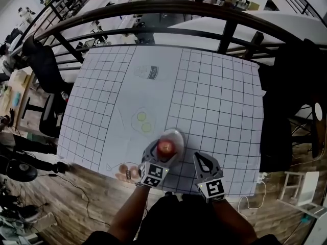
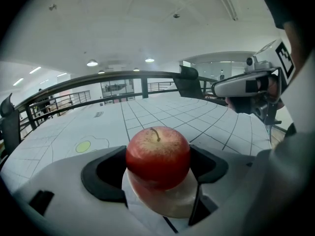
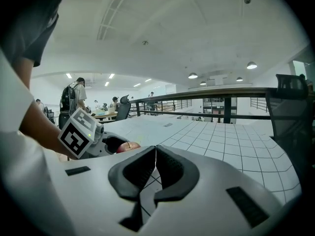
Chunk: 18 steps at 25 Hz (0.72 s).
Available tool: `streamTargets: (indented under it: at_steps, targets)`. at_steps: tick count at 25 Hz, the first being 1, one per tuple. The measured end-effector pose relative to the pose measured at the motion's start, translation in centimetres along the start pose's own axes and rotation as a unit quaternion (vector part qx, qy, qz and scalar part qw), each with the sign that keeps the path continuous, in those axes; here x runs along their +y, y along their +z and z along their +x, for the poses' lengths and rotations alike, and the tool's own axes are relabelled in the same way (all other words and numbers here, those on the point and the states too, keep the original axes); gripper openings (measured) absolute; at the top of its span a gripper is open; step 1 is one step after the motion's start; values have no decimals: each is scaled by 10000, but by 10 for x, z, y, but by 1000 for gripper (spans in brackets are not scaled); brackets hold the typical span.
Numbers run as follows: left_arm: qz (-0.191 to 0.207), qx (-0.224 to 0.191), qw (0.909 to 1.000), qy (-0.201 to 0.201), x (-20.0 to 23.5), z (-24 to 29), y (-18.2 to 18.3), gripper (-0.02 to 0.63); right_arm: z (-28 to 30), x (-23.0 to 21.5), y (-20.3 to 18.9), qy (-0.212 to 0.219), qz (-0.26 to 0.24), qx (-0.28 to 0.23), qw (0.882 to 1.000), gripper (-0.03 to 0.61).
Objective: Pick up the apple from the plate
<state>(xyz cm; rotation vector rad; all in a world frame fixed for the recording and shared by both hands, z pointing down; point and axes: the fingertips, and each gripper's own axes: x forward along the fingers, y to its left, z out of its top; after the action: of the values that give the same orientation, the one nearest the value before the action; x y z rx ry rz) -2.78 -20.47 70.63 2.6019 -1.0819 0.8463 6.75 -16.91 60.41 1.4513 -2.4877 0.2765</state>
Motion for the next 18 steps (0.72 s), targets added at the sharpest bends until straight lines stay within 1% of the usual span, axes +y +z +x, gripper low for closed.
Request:
streamTargets:
  at_steps: [4, 7, 15, 18]
  targets:
    - [-11, -116, 9999, 42, 1, -5, 9, 414, -1, -1, 3, 12, -18, -49, 10000, 23]
    - [-31, -274, 9996, 68, 2, -12, 23, 414, -3, -2, 3, -3, -13, -40, 10000, 23]
    - [134, -744, 9968, 245, 7, -47, 81, 414, -6, -2, 13, 13, 14, -169, 9999, 23]
    - [75, -962, 9948, 337, 8, -66, 102, 414, -7, 0, 25, 65, 23, -274, 9996, 24]
